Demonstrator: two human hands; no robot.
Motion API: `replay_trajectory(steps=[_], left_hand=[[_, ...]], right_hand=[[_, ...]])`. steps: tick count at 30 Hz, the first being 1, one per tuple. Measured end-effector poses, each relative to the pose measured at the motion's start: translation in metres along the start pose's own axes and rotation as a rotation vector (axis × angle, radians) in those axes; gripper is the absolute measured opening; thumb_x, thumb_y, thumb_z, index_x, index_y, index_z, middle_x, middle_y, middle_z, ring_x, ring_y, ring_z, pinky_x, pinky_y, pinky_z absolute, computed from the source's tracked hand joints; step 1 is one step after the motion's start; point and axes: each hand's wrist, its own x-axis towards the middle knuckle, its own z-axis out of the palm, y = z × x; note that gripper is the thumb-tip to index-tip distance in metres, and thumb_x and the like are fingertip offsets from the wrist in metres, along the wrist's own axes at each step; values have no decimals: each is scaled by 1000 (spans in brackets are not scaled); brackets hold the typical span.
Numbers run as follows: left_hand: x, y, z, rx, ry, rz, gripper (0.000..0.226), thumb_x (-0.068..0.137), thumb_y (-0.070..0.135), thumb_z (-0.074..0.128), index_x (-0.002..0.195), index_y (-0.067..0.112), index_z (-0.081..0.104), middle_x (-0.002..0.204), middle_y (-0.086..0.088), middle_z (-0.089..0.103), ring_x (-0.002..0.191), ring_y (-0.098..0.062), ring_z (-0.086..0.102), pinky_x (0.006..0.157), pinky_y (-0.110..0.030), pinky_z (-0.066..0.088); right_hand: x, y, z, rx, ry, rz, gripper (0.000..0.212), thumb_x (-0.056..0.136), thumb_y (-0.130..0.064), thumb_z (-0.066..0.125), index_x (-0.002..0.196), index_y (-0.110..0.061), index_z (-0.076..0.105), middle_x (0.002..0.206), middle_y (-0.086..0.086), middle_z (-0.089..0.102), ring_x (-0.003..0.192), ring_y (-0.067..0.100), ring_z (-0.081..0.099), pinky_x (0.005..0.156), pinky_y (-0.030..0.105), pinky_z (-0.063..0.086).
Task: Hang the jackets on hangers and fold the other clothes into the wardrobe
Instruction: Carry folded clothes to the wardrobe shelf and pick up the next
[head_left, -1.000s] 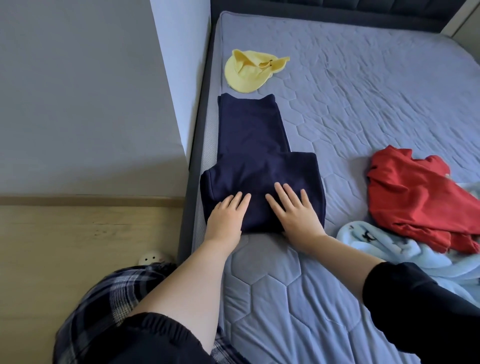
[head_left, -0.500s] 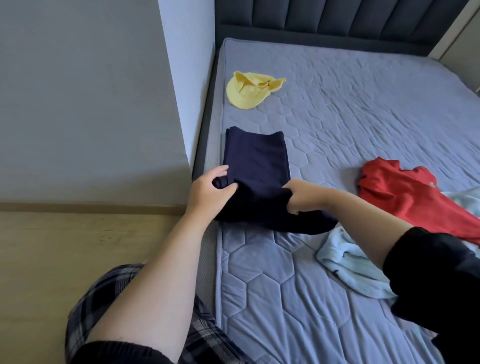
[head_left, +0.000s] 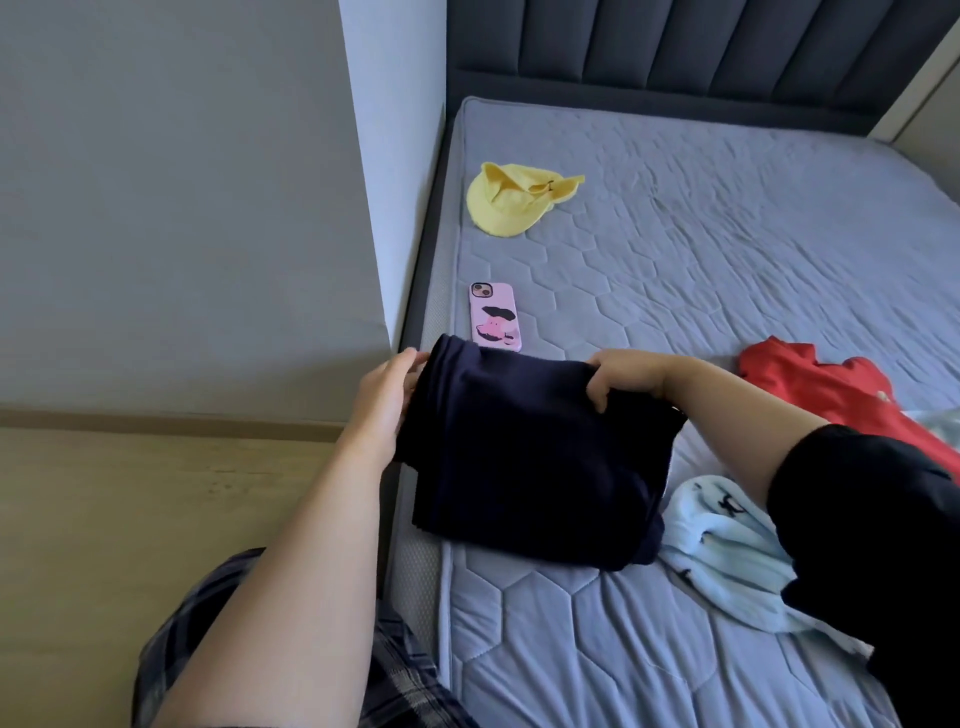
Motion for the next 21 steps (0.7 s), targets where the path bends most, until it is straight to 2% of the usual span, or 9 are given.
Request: replay_trajectory(steps=[2, 4, 6, 8, 11, 13, 16, 19, 21], left_hand=[[10, -4, 2, 125, 97, 146, 20, 94, 25, 52, 107, 19, 67, 109, 1, 68, 103, -16, 62, 97, -33, 47], [9, -12, 7, 256, 113, 281, 34, 94, 17, 50, 126, 14, 59, 127, 3, 58, 117, -13, 54, 102, -26, 38], [9, -22, 13, 528, 135, 539, 44, 90, 21, 49, 132, 8, 54, 134, -4, 54, 126, -19, 48, 105, -25, 32], [13, -39, 22, 902, 25, 740, 54, 87, 32, 45, 136, 8, 51, 143, -10, 46, 135, -27, 38, 112, -36, 28], [20, -65, 31, 1319, -150, 533, 56, 99, 36, 39, 151, 23, 24, 161, -3, 9, 148, -22, 4, 117, -47, 11], [24, -80, 31, 1425, -195, 372, 57, 102, 38, 33, 153, 26, 11, 161, 1, -3, 148, -21, -6, 118, -47, 6], [28, -88, 28, 1429, -189, 324, 60, 101, 41, 36, 153, 27, 10, 161, 2, -5, 148, -22, -5, 118, -46, 7], [35, -84, 22, 1331, 10, 324, 66, 96, 41, 46, 152, 24, 16, 161, -2, 3, 148, -23, 3, 116, -46, 14], [36, -78, 16, 1119, 126, 242, 70, 95, 38, 51, 152, 19, 17, 160, -6, 12, 146, -26, 13, 115, -43, 19]], right_hand=[[17, 0, -9, -61, 166, -27, 19, 66, 0, 59, 75, -13, 70, 65, 2, 66, 60, 21, 62, 56, 24, 47], [38, 2, -12, -133, 320, -86, 22, 74, -3, 56, 89, -13, 69, 77, 1, 66, 74, 20, 62, 64, 27, 49], [59, 7, -9, -228, 500, -94, 30, 81, -10, 55, 109, -16, 65, 103, 3, 66, 97, 22, 61, 81, 30, 47], [71, 8, 2, -318, 593, -92, 45, 88, -15, 53, 133, -16, 51, 131, 6, 55, 121, 26, 51, 97, 33, 40], [79, 10, 31, -559, 620, -243, 50, 96, -21, 45, 145, -15, 36, 150, 6, 36, 138, 24, 30, 111, 36, 24], [82, 18, 48, -769, 555, -302, 51, 99, -30, 39, 148, -18, 29, 156, 4, 26, 144, 22, 18, 116, 40, 12], [88, 47, 60, -834, 477, -169, 60, 99, -49, 31, 153, -27, 13, 161, -1, 10, 148, 19, 5, 118, 47, 2], [88, 64, 61, -647, 580, -17, 73, 94, -61, 34, 153, -24, 13, 161, 4, 4, 148, 22, 0, 118, 47, 0], [86, 69, 62, -508, 693, 48, 79, 91, -62, 41, 152, -18, 16, 161, 8, 5, 148, 24, 1, 117, 47, 2]])
